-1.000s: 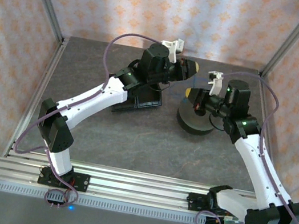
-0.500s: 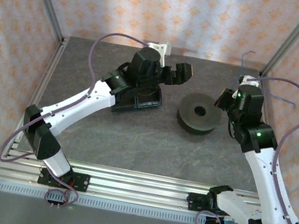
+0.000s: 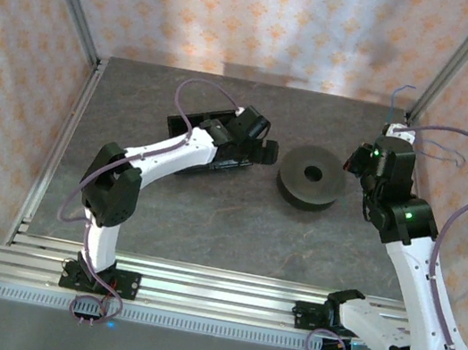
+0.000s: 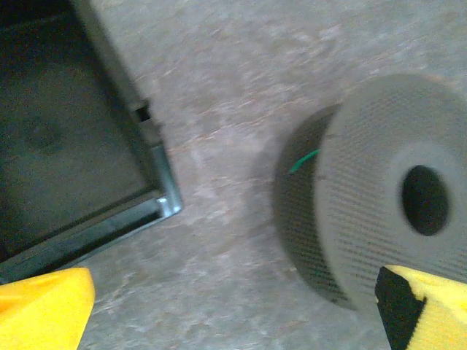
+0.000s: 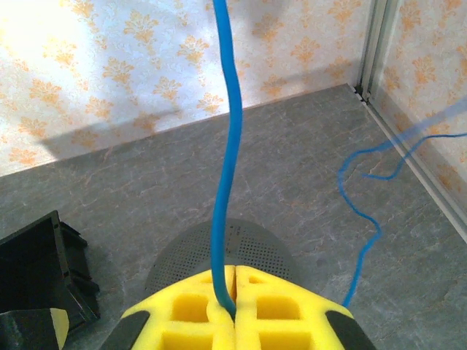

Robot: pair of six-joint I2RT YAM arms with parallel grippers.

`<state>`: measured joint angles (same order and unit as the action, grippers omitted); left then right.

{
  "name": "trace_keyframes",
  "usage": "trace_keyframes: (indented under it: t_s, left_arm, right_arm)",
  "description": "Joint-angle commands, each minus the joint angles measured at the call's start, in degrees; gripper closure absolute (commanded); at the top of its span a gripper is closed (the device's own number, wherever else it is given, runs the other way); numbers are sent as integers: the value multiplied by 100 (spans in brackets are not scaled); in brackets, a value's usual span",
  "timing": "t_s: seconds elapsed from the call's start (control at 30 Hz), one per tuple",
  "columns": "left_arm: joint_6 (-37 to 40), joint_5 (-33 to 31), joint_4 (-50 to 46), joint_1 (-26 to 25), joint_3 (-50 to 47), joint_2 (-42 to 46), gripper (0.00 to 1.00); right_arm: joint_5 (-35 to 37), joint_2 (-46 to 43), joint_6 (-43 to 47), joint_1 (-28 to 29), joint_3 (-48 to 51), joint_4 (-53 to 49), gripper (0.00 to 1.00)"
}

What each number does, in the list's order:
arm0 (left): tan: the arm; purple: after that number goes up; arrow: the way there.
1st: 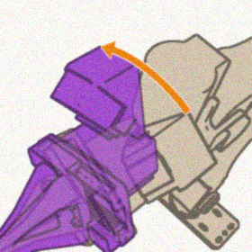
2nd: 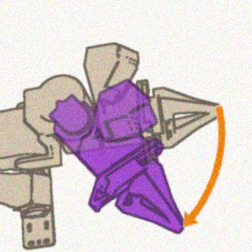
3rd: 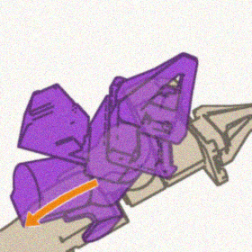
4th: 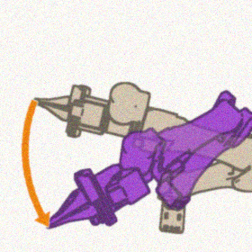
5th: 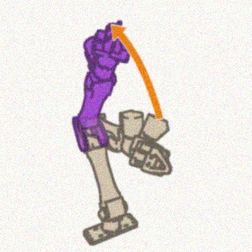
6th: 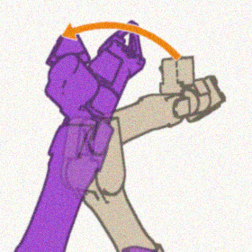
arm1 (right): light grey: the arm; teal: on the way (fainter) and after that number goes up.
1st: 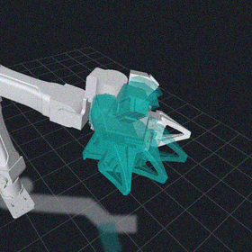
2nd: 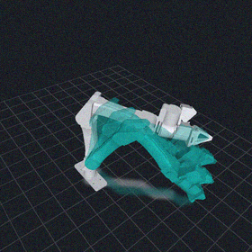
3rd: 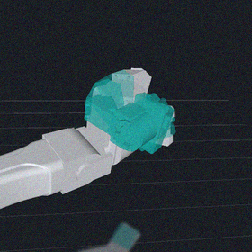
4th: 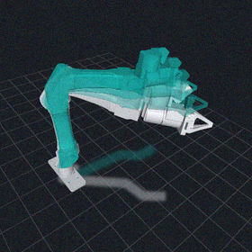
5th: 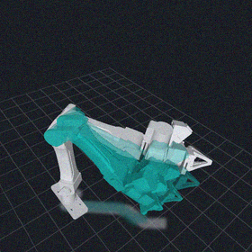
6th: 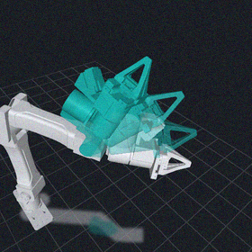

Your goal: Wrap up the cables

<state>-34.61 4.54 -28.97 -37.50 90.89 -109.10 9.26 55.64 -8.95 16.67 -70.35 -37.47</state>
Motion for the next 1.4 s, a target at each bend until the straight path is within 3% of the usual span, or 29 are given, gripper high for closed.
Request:
trace_keyframes:
  t_s: [0.0,0.27,0.53,0.73,0.83,0.97,1.03,1.23,1.37]
  left_arm:
    - [-80,290,250,376,-274,-190,1]
    - [26,554,546,911,-751,-326,4]
    - [222,200,507,1587,-1517,344,4]
    - [584,436,453,2075,-1702,753,1]
    - [605,791,451,1894,-1593,1047,1]
    - [549,815,269,1351,-1232,1304,1]
    - [366,1247,458,1148,-1115,1237,1]
    - [-832,2839,2086,769,-1059,449,1]
    - [-1572,3492,3063,582,-807,-444,12]
  right_arm:
    - [103,-141,-34,-32,39,-49,100]
    - [-28,-111,-93,-102,47,-58,100]
    - [-185,-70,-119,-171,51,-57,100]
    - [-241,-78,-113,-221,44,-128,100]
    - [-240,-99,-124,-250,73,-159,100]
    - [-223,-154,-136,-318,148,-189,100]
    - [-219,-193,-138,-357,183,-208,100]
    - [-284,-298,-160,-464,276,-247,100]
    - [-317,-344,-181,-506,340,-259,100]
